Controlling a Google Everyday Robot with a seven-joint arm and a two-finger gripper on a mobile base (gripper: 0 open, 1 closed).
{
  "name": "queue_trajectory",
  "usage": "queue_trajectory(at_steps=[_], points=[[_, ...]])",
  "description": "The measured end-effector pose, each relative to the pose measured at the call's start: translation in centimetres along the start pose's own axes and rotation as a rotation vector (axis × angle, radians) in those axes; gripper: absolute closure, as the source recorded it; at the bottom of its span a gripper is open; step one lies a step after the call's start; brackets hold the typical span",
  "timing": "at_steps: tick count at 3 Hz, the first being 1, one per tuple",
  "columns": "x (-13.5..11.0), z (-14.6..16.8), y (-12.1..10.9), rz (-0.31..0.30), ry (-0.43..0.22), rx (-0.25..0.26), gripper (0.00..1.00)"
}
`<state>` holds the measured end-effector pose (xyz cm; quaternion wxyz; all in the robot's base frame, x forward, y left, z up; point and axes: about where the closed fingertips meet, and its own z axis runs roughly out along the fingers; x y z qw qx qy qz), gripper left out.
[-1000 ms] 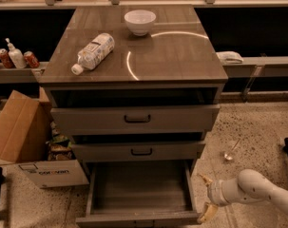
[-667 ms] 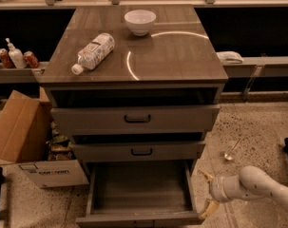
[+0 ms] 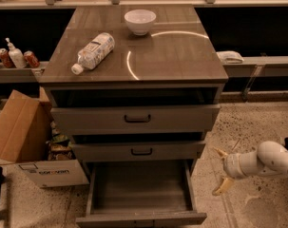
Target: Open bottom drawer
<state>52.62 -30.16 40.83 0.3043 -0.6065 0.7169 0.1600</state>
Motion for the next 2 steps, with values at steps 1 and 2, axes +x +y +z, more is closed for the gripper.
queue_trajectory(at_steps=[1, 2], points=[[-1.5, -3.8, -2.2, -0.027, 0.021, 0.061, 0.0], [-3.8, -7.4, -3.7, -0.065, 0.03, 0.123, 0.0]])
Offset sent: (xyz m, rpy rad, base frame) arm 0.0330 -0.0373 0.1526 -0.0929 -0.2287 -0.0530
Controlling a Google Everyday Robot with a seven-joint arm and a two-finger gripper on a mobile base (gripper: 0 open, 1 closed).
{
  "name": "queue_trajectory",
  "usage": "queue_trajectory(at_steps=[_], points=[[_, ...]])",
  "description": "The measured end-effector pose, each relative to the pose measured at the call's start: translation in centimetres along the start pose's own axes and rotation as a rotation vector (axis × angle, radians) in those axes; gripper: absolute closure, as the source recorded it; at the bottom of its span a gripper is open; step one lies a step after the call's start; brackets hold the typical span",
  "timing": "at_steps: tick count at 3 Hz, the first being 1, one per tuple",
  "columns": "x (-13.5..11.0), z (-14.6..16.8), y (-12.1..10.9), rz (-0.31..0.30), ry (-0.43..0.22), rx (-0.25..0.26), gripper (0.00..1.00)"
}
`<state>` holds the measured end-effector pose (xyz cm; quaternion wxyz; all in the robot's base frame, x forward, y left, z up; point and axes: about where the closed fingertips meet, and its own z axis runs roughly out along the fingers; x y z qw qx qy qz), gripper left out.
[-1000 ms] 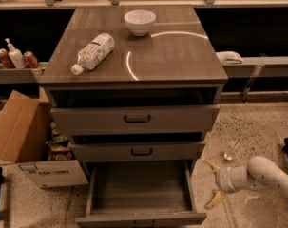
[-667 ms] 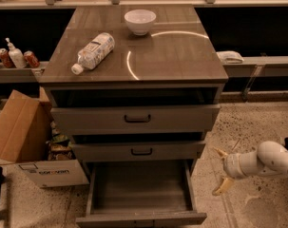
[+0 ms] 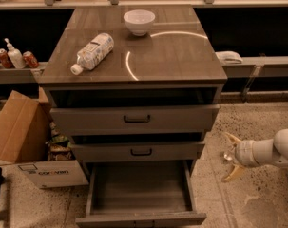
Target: Open bottom drawer
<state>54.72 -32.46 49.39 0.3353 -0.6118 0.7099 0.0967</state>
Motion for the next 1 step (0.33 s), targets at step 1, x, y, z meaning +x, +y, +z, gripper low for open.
queue_trajectory(at_steps=[1], points=[[-2.48, -4.17, -1.67, -0.047, -0.009, 0.072, 0.0]])
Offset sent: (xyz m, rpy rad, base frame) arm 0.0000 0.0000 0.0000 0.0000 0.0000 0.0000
